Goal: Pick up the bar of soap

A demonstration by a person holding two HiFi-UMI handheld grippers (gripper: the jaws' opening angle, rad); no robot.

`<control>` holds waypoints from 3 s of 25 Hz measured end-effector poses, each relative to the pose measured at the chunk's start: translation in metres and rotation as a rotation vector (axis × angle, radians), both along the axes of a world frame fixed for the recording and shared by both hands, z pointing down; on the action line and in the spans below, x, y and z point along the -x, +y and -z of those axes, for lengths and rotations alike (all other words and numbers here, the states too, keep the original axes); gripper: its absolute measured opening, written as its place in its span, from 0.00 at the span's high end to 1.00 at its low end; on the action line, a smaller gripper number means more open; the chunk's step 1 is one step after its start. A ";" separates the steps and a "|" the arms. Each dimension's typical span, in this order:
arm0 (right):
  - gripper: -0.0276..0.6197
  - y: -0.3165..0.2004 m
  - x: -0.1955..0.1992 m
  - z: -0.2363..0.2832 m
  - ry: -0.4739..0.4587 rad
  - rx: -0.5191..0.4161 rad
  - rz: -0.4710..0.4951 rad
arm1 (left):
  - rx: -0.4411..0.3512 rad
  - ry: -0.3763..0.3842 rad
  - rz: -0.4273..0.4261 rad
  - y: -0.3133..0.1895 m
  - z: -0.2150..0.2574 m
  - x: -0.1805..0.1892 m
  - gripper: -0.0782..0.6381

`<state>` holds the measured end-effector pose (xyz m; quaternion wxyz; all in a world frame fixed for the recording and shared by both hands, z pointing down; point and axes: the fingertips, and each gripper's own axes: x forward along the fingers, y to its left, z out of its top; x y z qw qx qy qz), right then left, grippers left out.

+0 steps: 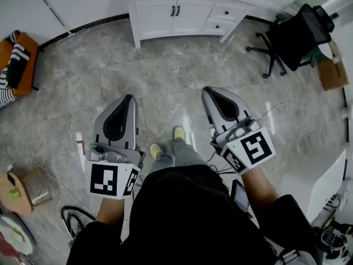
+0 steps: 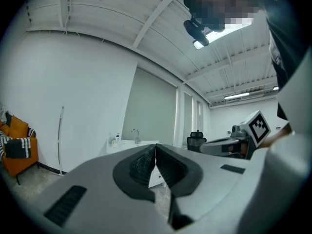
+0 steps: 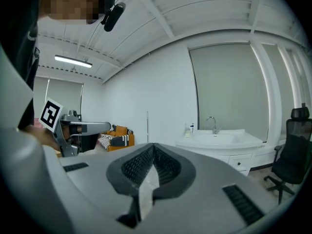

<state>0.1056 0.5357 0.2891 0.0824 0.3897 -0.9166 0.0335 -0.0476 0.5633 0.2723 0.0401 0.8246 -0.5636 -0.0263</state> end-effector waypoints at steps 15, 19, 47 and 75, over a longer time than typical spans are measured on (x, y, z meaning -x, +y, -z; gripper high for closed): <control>0.95 -0.094 -0.051 -0.006 -0.079 0.020 0.016 | 0.004 -0.053 -0.012 -0.099 0.009 -0.062 0.88; 0.95 -0.123 -0.068 -0.017 -0.098 0.047 0.027 | 0.037 -0.085 -0.005 -0.129 0.004 -0.081 0.88; 0.95 -0.177 -0.068 -0.032 -0.137 0.083 0.035 | 0.103 -0.128 -0.050 -0.181 -0.024 -0.095 0.88; 0.95 -0.271 0.091 -0.029 0.020 0.082 0.107 | 0.080 0.011 0.024 -0.276 -0.028 0.064 0.88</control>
